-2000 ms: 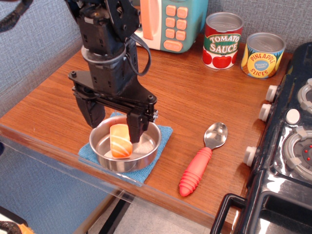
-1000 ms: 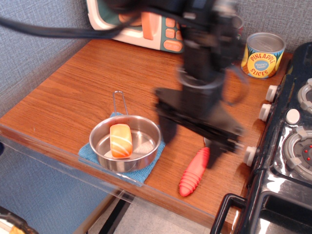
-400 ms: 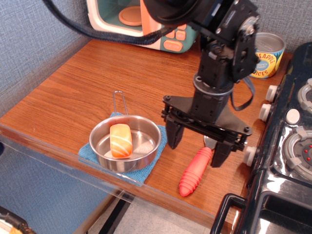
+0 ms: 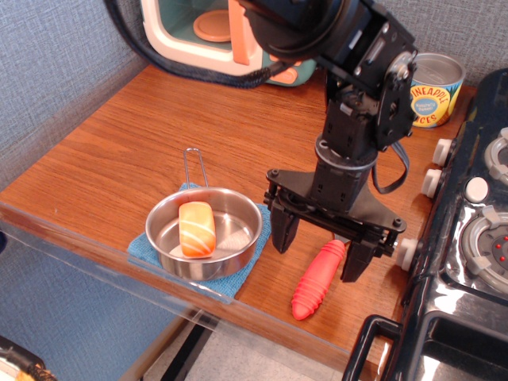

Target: Pick up the spoon and put it on the left hand corner of the table.

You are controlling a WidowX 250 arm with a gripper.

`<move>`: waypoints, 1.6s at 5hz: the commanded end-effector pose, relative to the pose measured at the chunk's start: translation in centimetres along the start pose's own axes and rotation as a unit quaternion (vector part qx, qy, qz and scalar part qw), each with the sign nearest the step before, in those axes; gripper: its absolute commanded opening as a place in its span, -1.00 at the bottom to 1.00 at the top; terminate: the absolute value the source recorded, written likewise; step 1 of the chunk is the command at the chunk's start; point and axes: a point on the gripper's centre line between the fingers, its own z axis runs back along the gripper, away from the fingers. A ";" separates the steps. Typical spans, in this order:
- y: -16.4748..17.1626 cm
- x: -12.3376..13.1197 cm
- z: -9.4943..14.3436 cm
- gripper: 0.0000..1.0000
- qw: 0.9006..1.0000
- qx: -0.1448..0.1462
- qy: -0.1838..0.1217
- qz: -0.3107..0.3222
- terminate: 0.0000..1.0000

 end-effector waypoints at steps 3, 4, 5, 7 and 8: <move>-0.9 1.0 -3.1 1.00 0.999 -0.036 -0.008 -0.005 -1.00; -0.1 0.7 -3.7 -1.00 1.000 -0.027 -0.004 -0.012 -1.00; 0.1 0.8 -3.1 -1.00 0.999 -0.036 -0.005 -0.025 -1.00; -0.8 4.1 2.9 -1.00 0.991 -0.070 -0.088 -0.073 -1.00; 1.9 5.8 8.1 -1.00 0.979 -0.110 -0.156 -0.067 -1.00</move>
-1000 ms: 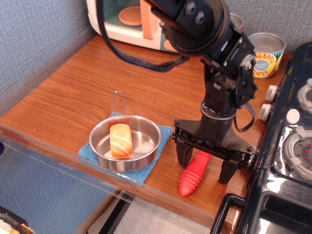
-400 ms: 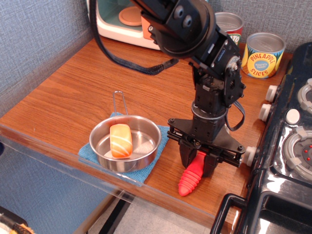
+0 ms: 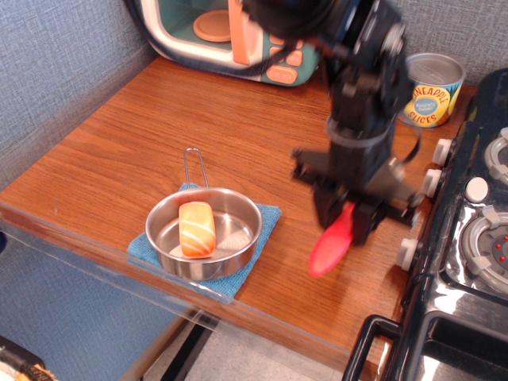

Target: Pick up the spoon and put it on the left hand corner of the table.

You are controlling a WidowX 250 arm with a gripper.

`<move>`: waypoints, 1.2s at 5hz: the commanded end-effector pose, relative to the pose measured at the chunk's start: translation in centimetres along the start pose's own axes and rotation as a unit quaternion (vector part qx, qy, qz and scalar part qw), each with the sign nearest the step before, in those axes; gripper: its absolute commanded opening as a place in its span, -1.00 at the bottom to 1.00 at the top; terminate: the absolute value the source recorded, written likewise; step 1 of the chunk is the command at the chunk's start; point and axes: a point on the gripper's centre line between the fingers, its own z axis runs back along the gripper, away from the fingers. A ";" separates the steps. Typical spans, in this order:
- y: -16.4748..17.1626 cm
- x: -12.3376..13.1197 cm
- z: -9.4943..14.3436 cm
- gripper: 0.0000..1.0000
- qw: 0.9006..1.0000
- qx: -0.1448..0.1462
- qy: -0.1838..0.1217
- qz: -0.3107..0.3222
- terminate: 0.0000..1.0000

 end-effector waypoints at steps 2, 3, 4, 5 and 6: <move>11.6 0.5 8.6 -1.00 0.998 0.019 -0.028 0.046 -1.00; 16.4 -1.6 7.6 -1.00 0.998 0.053 -0.001 0.031 -1.00; 21.4 -2.8 7.0 -1.00 0.997 0.069 0.002 -0.020 -1.00; 26.2 -4.5 7.1 -1.00 0.996 0.091 -0.002 -0.006 -1.00; 31.0 -6.6 6.0 -1.00 0.995 0.093 0.013 0.029 -1.00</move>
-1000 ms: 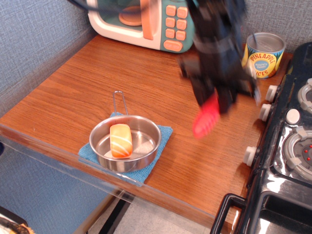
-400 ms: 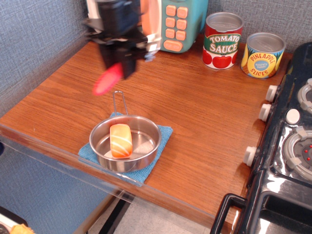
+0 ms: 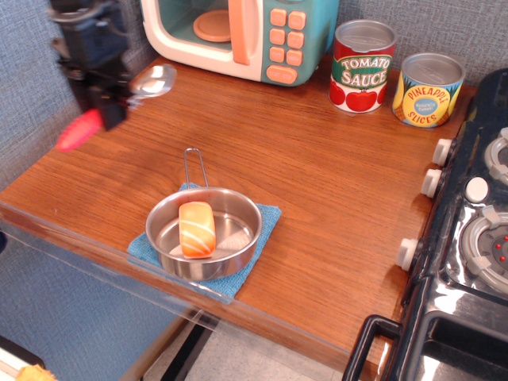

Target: Pick up the spoon and put it on the left hand corner of the table.

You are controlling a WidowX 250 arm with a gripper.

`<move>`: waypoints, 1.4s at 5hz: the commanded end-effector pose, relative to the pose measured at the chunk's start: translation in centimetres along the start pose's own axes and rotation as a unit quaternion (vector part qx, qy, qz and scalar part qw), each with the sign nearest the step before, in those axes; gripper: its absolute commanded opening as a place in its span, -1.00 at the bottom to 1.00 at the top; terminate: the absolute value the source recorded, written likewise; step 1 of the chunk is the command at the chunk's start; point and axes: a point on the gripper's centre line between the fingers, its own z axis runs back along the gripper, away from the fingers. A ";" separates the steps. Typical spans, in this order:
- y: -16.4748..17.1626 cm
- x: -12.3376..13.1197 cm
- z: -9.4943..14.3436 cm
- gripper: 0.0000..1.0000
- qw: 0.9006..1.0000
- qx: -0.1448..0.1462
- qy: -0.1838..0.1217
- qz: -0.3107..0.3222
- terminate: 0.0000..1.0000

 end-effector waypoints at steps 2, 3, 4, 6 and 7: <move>4.3 -2.7 -5.2 -1.00 0.997 0.002 0.065 0.031 -1.00; 2.6 -2.2 -5.6 -1.00 0.997 -0.002 0.071 0.008 -1.00; 0.9 -1.6 -5.5 -1.00 0.997 0.000 0.071 -0.020 -1.00; 0.0 -1.5 -5.3 1.00 0.996 -0.005 0.082 0.024 -1.00; 0.0 -1.5 -4.0 1.00 0.998 -0.023 0.049 0.035 -1.00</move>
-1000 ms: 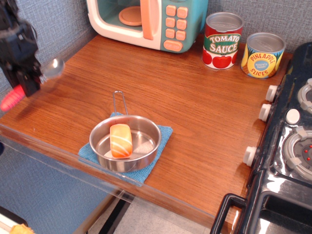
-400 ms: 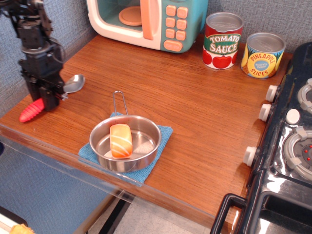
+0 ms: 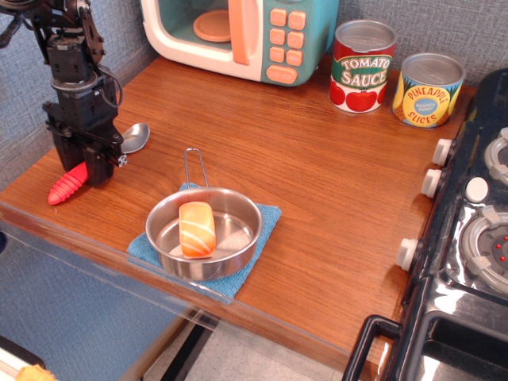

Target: Pick up the spoon and put it on the left hand corner of the table.

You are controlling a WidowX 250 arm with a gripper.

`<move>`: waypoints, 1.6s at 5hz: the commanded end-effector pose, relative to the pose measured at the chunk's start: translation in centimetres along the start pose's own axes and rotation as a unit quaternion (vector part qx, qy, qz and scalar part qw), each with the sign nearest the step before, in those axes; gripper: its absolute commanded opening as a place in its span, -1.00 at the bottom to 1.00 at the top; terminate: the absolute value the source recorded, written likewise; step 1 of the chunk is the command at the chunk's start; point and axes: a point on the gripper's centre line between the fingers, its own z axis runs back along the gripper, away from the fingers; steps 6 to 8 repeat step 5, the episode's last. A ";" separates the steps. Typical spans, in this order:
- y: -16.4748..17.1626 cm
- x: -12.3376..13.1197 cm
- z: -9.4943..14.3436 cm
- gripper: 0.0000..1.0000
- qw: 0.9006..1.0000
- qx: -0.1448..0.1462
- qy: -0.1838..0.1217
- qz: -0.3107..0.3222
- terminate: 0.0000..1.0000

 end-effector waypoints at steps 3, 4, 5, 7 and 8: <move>-2.0 -1.6 10.5 1.00 0.990 -0.012 -0.137 -0.014 -1.00; -2.0 -1.6 10.5 1.00 0.990 -0.012 -0.137 -0.014 -1.00; -2.0 -1.6 10.5 1.00 0.990 -0.012 -0.137 -0.014 1.00; -2.0 -1.6 10.5 1.00 0.990 -0.012 -0.137 -0.014 1.00; -2.0 -1.6 10.5 1.00 0.990 -0.012 -0.137 -0.014 1.00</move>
